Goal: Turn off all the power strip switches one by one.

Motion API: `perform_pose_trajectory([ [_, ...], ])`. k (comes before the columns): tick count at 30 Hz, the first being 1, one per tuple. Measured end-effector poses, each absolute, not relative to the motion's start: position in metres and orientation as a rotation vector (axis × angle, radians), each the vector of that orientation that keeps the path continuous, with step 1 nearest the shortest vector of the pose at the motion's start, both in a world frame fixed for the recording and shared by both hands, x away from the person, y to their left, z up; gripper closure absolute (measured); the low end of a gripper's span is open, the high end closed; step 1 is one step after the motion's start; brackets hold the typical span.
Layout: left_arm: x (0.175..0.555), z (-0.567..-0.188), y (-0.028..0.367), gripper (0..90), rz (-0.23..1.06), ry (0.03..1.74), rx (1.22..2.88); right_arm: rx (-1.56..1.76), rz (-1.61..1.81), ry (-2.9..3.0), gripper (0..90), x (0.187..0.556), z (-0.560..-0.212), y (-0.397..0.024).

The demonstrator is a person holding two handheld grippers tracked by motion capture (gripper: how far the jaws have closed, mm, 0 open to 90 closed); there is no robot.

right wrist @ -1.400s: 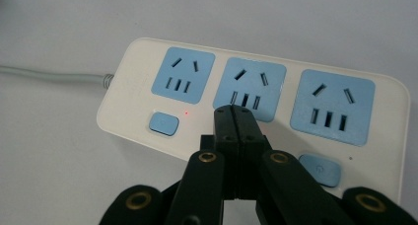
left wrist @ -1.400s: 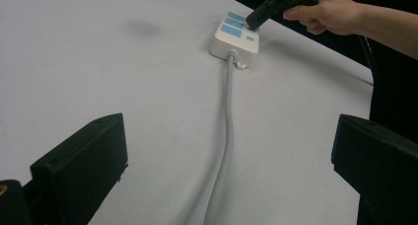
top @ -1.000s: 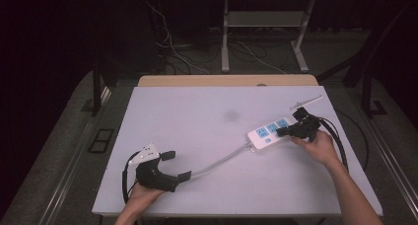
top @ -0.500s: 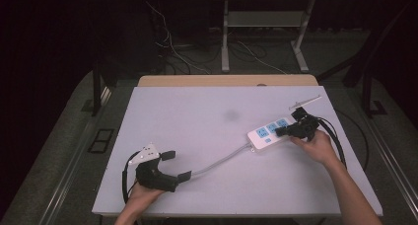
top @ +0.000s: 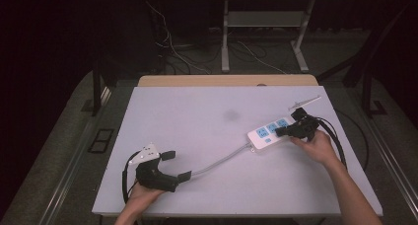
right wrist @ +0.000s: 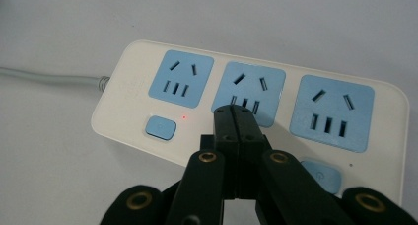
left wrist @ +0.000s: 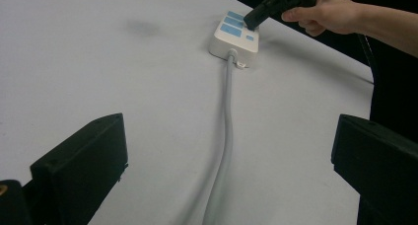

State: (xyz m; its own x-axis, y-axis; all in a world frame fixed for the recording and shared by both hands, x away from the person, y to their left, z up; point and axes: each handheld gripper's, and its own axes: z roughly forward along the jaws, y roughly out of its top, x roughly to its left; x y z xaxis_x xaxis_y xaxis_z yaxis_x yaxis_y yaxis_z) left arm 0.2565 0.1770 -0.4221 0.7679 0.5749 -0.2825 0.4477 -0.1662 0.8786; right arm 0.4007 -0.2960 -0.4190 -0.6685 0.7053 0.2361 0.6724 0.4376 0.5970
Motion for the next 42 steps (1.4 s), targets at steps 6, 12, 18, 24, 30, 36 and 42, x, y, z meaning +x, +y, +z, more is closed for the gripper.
perform_pose_trajectory([
  [6, 0.258, -0.423, 0.177, 0.0, 0.134, 0.794, 1.804, 1.271, 1.072, 2.629, 90.0, 0.402, -0.419, -0.298],
  [12, 0.258, -0.423, 0.177, 0.0, 0.135, 0.795, 1.802, 1.283, 1.079, 2.631, 90.0, 0.403, -0.419, -0.298],
  [18, 0.258, -0.423, 0.176, 0.0, 0.130, 0.796, 1.806, 1.288, 1.073, 2.660, 90.0, 0.403, -0.414, -0.296],
  [24, 0.258, -0.423, 0.177, 0.0, 0.130, 0.798, 1.803, 1.292, 1.087, 2.649, 90.0, 0.400, -0.409, -0.298],
  [30, 0.258, -0.423, 0.176, 0.0, 0.130, 0.796, 1.804, 1.271, 1.101, 2.652, 90.0, 0.394, -0.401, -0.297],
  [36, 0.258, -0.423, 0.176, 0.0, 0.129, 0.796, 1.804, 1.229, 1.110, 2.672, 90.0, 0.388, -0.390, -0.290],
  [42, 0.258, -0.423, 0.176, 0.0, 0.130, 0.793, 1.803, 1.174, 1.107, 2.705, 90.0, 0.384, -0.381, -0.278],
])
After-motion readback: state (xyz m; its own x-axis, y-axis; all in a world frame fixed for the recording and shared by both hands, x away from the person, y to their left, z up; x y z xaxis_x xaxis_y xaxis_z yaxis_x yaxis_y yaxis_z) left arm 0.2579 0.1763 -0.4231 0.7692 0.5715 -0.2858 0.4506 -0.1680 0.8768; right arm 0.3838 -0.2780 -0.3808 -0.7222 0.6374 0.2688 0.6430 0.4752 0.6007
